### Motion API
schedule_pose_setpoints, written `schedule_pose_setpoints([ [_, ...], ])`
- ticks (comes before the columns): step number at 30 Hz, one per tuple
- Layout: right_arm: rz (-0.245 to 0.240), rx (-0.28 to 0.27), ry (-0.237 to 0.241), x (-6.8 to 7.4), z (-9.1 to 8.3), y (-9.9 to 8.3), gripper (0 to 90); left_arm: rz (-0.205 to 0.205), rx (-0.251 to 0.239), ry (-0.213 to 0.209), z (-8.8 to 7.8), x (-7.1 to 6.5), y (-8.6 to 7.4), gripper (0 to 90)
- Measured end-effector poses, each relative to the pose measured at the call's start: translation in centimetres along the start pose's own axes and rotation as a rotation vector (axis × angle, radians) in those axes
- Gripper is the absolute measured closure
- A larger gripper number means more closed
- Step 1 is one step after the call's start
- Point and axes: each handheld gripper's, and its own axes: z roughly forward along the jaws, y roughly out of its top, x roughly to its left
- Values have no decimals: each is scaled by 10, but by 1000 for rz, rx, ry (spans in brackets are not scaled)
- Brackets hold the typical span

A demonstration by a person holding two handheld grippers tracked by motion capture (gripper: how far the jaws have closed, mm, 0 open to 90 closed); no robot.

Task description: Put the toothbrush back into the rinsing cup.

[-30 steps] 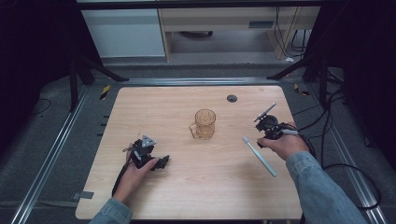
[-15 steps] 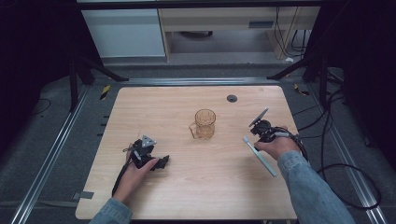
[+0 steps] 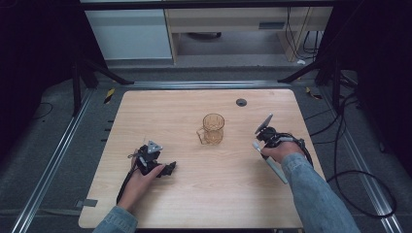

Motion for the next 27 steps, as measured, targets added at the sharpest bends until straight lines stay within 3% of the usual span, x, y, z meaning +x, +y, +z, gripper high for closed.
schedule_pose_setpoints([
  [27,34,82,71,-9,20,7,698,-4,-6,0,0,0,0,0],
])
